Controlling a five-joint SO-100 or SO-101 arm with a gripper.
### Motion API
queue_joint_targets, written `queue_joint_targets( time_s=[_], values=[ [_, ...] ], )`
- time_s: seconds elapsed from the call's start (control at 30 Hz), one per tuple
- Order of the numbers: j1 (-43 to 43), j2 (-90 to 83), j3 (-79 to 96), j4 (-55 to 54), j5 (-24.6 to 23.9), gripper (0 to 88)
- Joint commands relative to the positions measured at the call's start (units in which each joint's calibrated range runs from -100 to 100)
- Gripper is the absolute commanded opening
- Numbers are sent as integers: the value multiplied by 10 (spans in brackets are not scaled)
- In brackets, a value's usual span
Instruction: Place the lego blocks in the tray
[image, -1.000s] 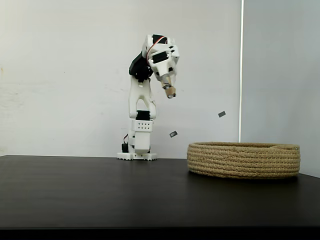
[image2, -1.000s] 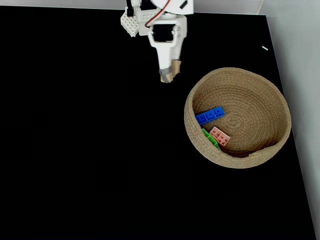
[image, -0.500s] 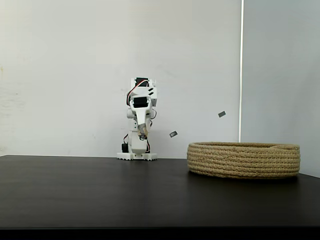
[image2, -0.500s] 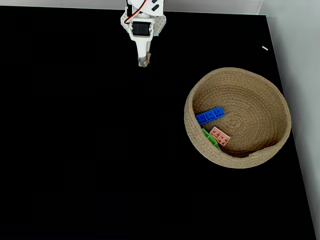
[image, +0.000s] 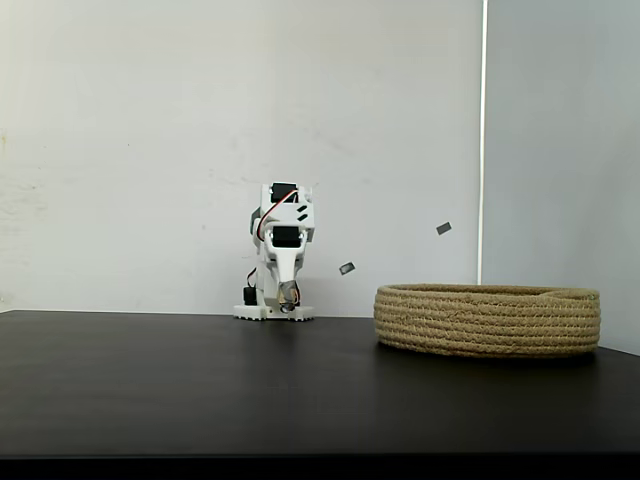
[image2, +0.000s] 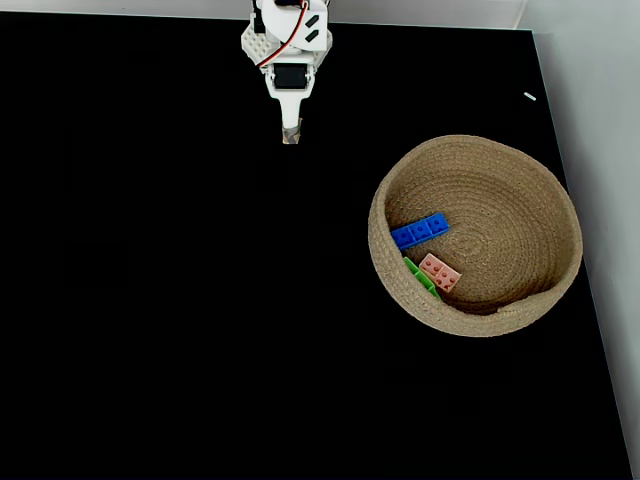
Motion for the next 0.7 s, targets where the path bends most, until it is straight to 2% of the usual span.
queue_joint_targets(
  time_s=[0.0,0.67],
  values=[
    [-19,-7,2,-2,0,2],
    [-20,-7,3,-3,-9,2]
  ],
)
